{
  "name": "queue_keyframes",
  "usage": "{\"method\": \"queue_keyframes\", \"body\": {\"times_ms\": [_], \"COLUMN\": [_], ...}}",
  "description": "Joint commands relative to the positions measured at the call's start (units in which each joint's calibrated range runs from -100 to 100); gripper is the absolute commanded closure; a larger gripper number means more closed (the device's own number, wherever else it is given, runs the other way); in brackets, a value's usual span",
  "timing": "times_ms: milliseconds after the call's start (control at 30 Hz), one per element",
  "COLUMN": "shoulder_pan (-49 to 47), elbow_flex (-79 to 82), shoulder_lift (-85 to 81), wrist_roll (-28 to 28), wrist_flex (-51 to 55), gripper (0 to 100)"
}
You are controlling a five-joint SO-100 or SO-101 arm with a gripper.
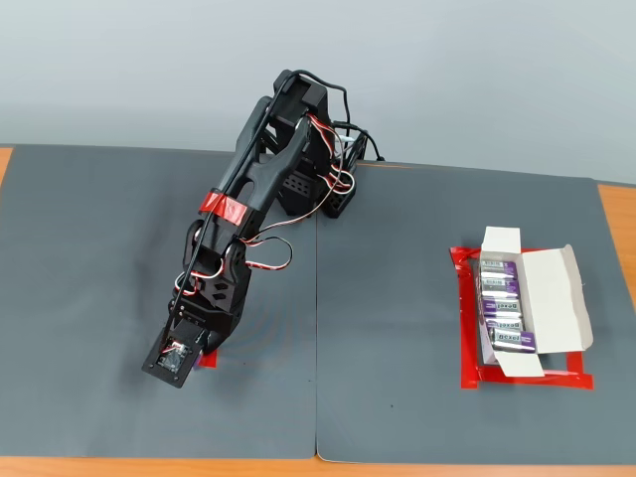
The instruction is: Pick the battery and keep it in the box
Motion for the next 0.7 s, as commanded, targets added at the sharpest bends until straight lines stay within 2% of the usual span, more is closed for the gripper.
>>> {"method": "queue_keyframes", "body": {"times_ms": [0,667], "shoulder_pan": [0.36,-3.82], "elbow_flex": [-2.63,-0.82], "shoulder_lift": [-1.59,-23.13], "wrist_roll": [-0.08,0.13], "wrist_flex": [0.3,0.3], "gripper": [94,94]}}
